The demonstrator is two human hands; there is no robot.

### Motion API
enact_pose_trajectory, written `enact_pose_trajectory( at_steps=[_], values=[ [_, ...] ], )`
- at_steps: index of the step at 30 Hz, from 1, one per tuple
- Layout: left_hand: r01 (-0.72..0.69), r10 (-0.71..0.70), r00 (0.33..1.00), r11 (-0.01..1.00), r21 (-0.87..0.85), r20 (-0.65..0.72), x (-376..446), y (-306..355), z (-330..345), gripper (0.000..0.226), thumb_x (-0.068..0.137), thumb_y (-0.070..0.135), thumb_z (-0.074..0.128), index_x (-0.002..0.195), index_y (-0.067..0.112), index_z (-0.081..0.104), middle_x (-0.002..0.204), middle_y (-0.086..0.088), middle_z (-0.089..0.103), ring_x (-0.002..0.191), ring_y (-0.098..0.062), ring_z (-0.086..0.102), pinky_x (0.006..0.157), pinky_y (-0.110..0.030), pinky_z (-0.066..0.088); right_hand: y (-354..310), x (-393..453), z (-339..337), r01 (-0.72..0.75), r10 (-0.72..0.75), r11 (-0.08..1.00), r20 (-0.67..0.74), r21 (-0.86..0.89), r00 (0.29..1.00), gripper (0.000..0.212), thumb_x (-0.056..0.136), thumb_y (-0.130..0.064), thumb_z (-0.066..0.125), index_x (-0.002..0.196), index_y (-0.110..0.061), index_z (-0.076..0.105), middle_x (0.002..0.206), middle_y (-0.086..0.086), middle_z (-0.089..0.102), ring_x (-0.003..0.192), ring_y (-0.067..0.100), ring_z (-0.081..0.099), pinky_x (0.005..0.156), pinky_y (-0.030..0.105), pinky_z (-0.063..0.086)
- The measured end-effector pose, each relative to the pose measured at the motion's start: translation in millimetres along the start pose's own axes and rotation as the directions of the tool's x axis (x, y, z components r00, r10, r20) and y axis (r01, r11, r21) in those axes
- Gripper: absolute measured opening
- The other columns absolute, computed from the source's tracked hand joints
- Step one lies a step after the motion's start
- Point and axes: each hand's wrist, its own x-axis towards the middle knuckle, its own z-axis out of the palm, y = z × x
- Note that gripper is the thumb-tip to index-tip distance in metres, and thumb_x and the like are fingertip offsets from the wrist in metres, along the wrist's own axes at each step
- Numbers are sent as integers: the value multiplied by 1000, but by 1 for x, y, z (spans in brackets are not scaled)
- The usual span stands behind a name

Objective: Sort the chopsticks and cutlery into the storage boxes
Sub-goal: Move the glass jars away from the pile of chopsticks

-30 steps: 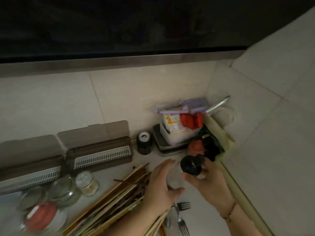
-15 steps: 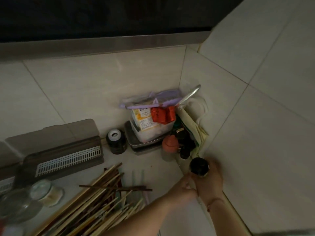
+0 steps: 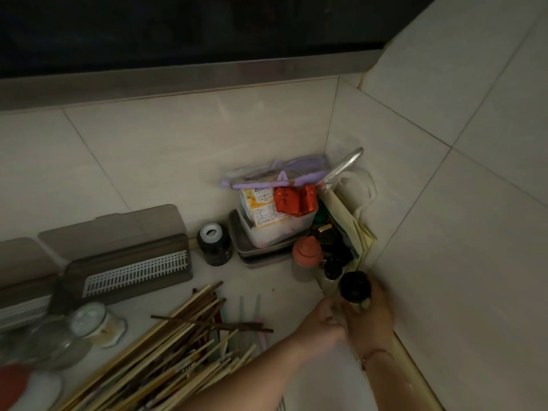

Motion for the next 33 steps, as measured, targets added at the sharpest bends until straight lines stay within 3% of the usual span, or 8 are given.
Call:
enact_pose_trajectory(
  at_steps=[2, 6, 9, 12, 15, 21, 26, 33],
  values=[
    [-18, 21, 999, 998, 61, -48, -11, -1, -11, 59, 83, 1, 56, 137, 22, 42, 103, 15, 52, 75, 14, 55, 67, -5, 43, 6, -7, 0, -18, 19, 1000, -47, 6, 999, 66, 68, -6, 80, 127, -11, 51, 122, 13, 56, 110, 31, 55, 93, 31, 42],
    [-57, 82, 964, 993, 107, -253, -43, -11, -57, 38, 87, 0, 58, 115, 25, 59, 99, 10, 65, 79, 9, 59, 78, -12, 47, 2, -46, 14, 67, -74, 997, -316, -32, 946, 42, 70, -25, 66, 93, 9, 53, 90, 31, 54, 83, 40, 52, 73, 38, 39],
    [-89, 80, 881, 996, 3, -465, -81, -20, -109, 27, 89, -5, 54, 110, 9, 63, 89, 0, 67, 76, -7, 62, 67, -15, 50, -32, -81, 49, 157, -149, 986, -120, 59, 982, 32, 72, -40, 60, 87, -14, 51, 73, 12, 51, 66, 33, 52, 66, 36, 44],
    [-138, -1, 781, 975, -174, -625, -128, -36, -160, 22, 94, -2, 51, 106, 9, 65, 92, -10, 69, 75, -16, 64, 62, -15, 49, -68, -105, 91, 270, -283, 959, 188, 91, 941, 18, 80, -14, 70, 92, -19, 59, 78, 3, 58, 69, 22, 56, 69, 34, 48],
    [-173, -71, 709, 947, -271, -702, -171, -67, -198, 19, 94, 3, 54, 101, 15, 67, 92, -7, 72, 74, -15, 69, 69, -23, 52, -110, -133, 132, 418, -406, 904, 481, 86, 777, 21, 84, -17, 65, 103, -26, 63, 92, -12, 63, 83, 5, 60, 74, 20, 46],
    [-250, -242, 635, 834, -492, -733, -228, -121, -238, 21, 95, 11, 55, 115, 17, 60, 104, -6, 74, 92, -26, 71, 84, -35, 56, -174, -208, 207, 508, -524, 827, 660, 242, 538, 58, 79, -10, 70, 131, -14, 45, 113, -11, 39, 111, 8, 43, 102, 21, 36],
    [-301, -316, 629, 744, -597, -710, -247, -139, -249, 23, 101, 20, 48, 122, 18, 57, 118, -3, 68, 102, -25, 67, 93, -39, 51, -184, -233, 263, 392, -374, 907, 727, 155, 576, 89, 74, -19, 76, 148, -14, 25, 141, 5, 39, 126, 20, 43, 98, 16, 30],
    [-299, -307, 686, 708, -639, -660, -246, -142, -255, 24, 102, 23, 46, 126, 21, 50, 126, -1, 61, 103, -20, 66, 90, -33, 52, -186, -225, 286, 406, -364, 908, 684, 107, 633, 51, 76, -17, 75, 120, -22, 50, 105, 0, 64, 100, 22, 61, 79, 19, 40]
  ],
)
